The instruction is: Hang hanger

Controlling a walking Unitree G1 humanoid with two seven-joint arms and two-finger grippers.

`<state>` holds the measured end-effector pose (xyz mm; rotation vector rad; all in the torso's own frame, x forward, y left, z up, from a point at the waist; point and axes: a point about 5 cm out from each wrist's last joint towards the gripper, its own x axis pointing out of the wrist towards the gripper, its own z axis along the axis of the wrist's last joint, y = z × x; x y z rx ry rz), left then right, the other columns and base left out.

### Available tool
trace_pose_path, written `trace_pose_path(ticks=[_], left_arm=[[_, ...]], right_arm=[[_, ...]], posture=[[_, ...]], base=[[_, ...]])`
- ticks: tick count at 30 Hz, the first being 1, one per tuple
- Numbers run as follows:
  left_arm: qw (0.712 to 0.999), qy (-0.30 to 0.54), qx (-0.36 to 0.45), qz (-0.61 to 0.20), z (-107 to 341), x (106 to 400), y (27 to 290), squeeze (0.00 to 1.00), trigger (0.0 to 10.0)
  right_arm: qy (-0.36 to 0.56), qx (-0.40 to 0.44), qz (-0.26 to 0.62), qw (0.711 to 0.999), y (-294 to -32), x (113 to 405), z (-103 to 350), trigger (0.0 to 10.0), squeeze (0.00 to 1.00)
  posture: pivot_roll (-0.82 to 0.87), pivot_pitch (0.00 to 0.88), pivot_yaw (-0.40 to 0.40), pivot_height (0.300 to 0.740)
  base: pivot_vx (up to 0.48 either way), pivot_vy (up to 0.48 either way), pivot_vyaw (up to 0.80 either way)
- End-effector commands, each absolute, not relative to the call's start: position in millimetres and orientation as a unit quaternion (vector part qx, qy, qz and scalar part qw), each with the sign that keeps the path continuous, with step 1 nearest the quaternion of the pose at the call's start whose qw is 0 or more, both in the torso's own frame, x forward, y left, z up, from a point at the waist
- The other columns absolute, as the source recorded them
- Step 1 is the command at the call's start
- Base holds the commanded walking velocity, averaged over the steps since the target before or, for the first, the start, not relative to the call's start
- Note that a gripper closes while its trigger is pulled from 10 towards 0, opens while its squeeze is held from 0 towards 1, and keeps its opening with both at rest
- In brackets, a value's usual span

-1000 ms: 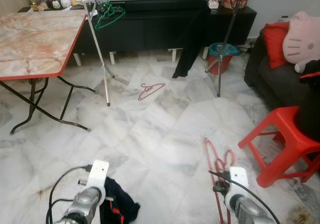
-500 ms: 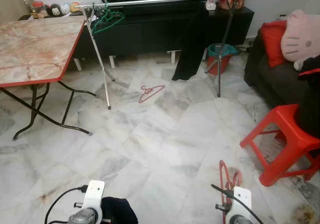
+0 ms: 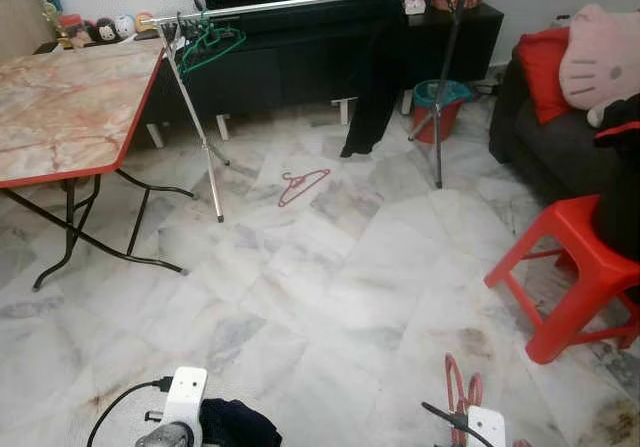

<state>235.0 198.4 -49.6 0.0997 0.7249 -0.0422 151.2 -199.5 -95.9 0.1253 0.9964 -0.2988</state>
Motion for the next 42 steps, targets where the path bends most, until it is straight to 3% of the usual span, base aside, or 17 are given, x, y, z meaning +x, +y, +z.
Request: trace_pose_path(ticks=[1, 3, 5, 15, 27, 42], left_arm=[[0.971, 0.235, 0.035, -0.028, -12, 277, 192, 0.00, 10.0], [0.976, 0.211, 0.037, -0.034, -4, 283, 189, 0.00, 10.0], [0.992, 0.111, 0.022, -0.050, 31, 309, 180, 0.00, 10.0], [0.998, -0.009, 0.002, -0.059, 70, 320, 170, 0.00, 10.0], [0.998, -0.031, -0.004, -0.056, 89, 332, 167, 0.00, 10.0], [0.998, -0.031, -0.007, -0.053, 96, 337, 167, 0.00, 10.0]], right_arm=[[0.472, 0.066, -0.142, 0.868, -195, 151, -96, 10.0, 0.00], [0.472, 0.064, -0.141, 0.868, -196, 151, -96, 10.0, 0.00], [0.473, 0.060, -0.140, 0.868, -198, 149, -97, 10.0, 0.00], [0.477, 0.065, -0.151, 0.863, -213, 138, -98, 10.0, 0.00], [0.481, 0.057, -0.144, 0.863, -218, 131, -99, 10.0, 0.00], [0.479, 0.070, -0.136, 0.864, -195, 136, -101, 10.0, 0.00]], posture=[[-0.24, 0.000, 0.093, 0.740], [-0.24, 0.000, 0.089, 0.740], [-0.23, 0.000, 0.083, 0.740], [-0.24, 0.000, 0.093, 0.740], [-0.23, 0.000, 0.098, 0.740], [-0.20, 0.000, 0.094, 0.740]], base=[[0.000, 0.000, 0.00], [0.000, 0.000, 0.00], [0.000, 0.000, 0.00], [0.000, 0.096, 0.00], [0.000, 0.353, 0.00], [0.000, 0.373, 0.20]])
